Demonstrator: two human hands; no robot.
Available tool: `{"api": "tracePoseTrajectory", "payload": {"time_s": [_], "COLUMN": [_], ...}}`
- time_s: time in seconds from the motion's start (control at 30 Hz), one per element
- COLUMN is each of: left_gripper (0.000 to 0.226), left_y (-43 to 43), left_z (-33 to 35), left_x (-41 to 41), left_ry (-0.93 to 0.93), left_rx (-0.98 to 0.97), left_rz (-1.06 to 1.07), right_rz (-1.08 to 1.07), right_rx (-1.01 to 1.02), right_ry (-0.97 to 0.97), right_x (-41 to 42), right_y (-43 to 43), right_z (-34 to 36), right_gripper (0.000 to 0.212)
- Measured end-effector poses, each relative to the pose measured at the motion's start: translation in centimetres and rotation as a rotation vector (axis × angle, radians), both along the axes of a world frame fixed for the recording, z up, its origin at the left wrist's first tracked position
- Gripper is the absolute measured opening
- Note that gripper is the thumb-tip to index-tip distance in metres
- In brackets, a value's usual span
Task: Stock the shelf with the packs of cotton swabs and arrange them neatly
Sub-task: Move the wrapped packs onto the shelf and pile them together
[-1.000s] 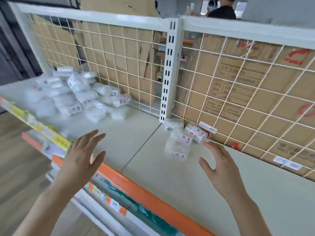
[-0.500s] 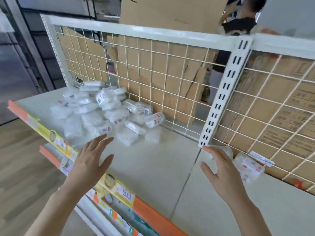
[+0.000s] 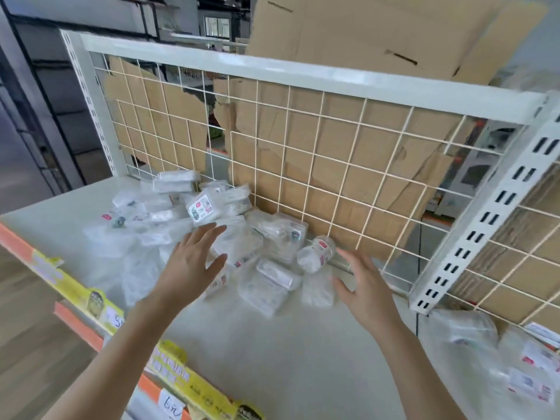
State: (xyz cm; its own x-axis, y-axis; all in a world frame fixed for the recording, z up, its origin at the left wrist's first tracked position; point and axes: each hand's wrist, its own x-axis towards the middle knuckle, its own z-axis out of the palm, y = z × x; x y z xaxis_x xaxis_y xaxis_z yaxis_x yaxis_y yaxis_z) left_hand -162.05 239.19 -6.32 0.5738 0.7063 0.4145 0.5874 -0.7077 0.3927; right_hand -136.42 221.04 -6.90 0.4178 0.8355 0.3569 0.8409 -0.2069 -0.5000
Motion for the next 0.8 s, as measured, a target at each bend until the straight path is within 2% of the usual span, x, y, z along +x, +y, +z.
{"api": "tracePoseTrajectory", "payload": {"time_s": [0.2, 0.33, 0.4, 0.5, 0.8], "left_gripper": [0.055, 0.046, 0.046, 0.034, 0.036], "left_y": [3.7, 4.9, 5.1, 4.9, 1.2], "left_z": [-0.5, -1.2, -1.2, -0.9, 2.6], "left_x": [3.0, 3.3, 3.3, 3.3, 2.2], "left_ry": [0.011, -0.028, -0.042, -0.074, -0.160], "left_rx": [-0.018, -0.020, -0.016, 0.023, 0.141], "left_rz": [-0.042, -0.008, -0.019, -0.022, -0.053], "right_rz": [-0.046, -0.060, -0.074, -0.074, -0.130], "right_rx": [-0.132, -0.197, -0.160, -0.078, 0.154], "right_ry": [0.001, 0.008, 0.023, 0.049, 0.059], "right_x": [0.2, -0.3, -0.5, -0.5, 0.5], "right_y": [6.0, 7.7, 7.9, 7.6, 1.1], "right_z": [-0.8, -2.1, -2.4, -2.0, 0.6], "right_gripper": [0.068, 0.068, 0.065, 0.062, 0.062]}}
